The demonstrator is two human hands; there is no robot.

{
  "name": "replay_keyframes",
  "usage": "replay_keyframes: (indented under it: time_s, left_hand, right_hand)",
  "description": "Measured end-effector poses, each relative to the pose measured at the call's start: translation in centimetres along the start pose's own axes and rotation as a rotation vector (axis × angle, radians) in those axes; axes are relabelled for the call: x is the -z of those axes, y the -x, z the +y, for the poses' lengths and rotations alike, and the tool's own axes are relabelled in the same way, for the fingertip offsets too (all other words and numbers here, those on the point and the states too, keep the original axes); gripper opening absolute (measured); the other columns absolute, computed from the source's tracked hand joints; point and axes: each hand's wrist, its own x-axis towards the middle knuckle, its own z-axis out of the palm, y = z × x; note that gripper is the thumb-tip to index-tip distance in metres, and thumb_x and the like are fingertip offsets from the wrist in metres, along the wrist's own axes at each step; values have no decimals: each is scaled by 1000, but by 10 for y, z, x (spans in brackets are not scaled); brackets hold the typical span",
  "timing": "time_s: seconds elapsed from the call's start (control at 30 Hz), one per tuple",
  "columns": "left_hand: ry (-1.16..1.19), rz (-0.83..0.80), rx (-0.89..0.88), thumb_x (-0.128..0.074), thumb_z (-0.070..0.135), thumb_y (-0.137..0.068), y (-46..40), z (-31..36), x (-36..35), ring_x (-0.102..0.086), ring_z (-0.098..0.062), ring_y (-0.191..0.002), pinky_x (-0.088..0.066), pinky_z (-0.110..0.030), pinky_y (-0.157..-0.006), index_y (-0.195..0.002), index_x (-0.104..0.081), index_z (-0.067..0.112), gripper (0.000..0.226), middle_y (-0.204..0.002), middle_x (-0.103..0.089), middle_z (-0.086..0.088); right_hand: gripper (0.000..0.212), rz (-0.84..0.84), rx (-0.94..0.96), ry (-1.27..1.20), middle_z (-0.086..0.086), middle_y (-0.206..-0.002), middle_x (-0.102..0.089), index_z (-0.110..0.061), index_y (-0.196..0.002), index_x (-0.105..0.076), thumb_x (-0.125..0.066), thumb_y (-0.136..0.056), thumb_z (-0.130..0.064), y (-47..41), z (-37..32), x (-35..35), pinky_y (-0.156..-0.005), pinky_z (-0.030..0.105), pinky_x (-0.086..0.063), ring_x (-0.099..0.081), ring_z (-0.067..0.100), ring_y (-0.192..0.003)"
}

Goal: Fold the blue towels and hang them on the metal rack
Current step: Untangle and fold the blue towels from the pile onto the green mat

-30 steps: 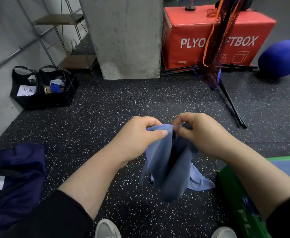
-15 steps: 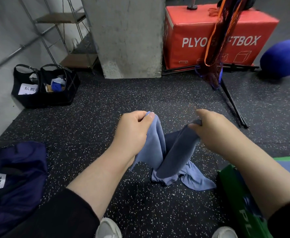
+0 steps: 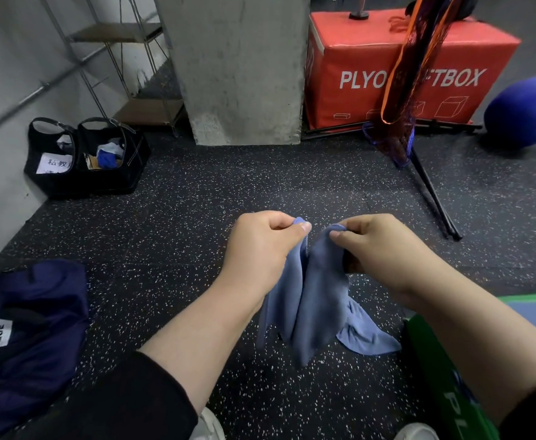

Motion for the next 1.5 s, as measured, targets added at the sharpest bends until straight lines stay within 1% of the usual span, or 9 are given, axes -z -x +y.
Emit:
replay_keyframes:
  time_s: [0.23,0.43,0.57,0.67,0.83,0.93,1.0,1.07,1.5]
  left_hand:
    - [-240,17,-161,-74,30,-89,5,1,-9,-68,-9,-76,-54,-43,-71,-87,-83,24,11,-77,-74,3]
    - [-553,-156,-328,-62,21,-94,13,7,-16,-55,-18,-84,-47,-41,-77,-84,-68,13,13,-86,-54,4]
    - [-540,-392,-275,-51,25,-91,23,14,-17,-58,-13,-106,-48,-32,-96,-99,-77,15,29,-114,-63,8]
    - [-430,-201,-226,-51,29,-88,14,19,-1,-63,-10,-79,-52,-34,-72,-86,-75,17,27,-87,-69,6]
    - [-532,-427,-182,-67,35,-96,-7,6,18,-43,2,-131,-33,-21,-107,-149,-44,40,59,-145,-45,19]
    - [-473,-490,-186,-67,31,-96,-6,-3,9,-47,6,-123,-36,-20,-106,-131,-63,27,35,-140,-51,18]
    - [-401,-470,-169,-64,24,-97,-3,-1,5,-54,8,-81,-43,-22,-74,-99,-67,26,4,-97,-63,22]
    - [-358,-457,-150,-63,22,-96,-1,-1,3,-43,0,-59,-35,-25,-58,-81,-58,25,16,-67,-55,17]
    - [-515,-385,-18,-63,26,-96,6,-10,35,-64,-18,-76,-53,-39,-74,-88,-67,27,9,-87,-74,1]
  right_hand:
    - [25,-142,-16,-272,19,-84,-65,7,-94,-69,-53,-95,-12,3,-2,-13,-91,56,-55,-59,24,-78]
    - [31,-97,-34,-445,18,-82,-61,17,-98,-61,-52,-97,-13,3,-1,-13,-75,36,-55,-56,24,-75]
    - [24,8,50,-182,14,-76,-72,-10,-84,-75,-64,-94,-29,-5,6,-5,-77,49,-58,-63,22,-69]
    - [19,94,151,142,11,-73,-71,-12,-80,-69,-59,-91,-24,-10,7,2,-73,49,-57,-61,22,-64]
    - [20,-49,309,189,-5,-78,-71,-24,-89,-67,-53,-99,-14,2,-5,14,-75,37,-52,-61,8,-72]
    - [15,-135,341,89,3,-85,-74,-19,-93,-69,-58,-99,-11,8,-6,17,-79,45,-53,-62,10,-77]
    - [6,-205,325,26,7,-88,-74,-19,-93,-71,-70,-93,-13,12,-7,18,-79,48,-53,-61,11,-79]
    - [8,-215,314,63,3,-84,-74,-24,-90,-72,-77,-87,-18,14,-8,20,-74,42,-52,-60,8,-76]
    - [18,102,280,342,-15,-55,-59,-23,-80,-60,-58,-96,-16,36,-13,43,-42,19,-34,-41,4,-42]
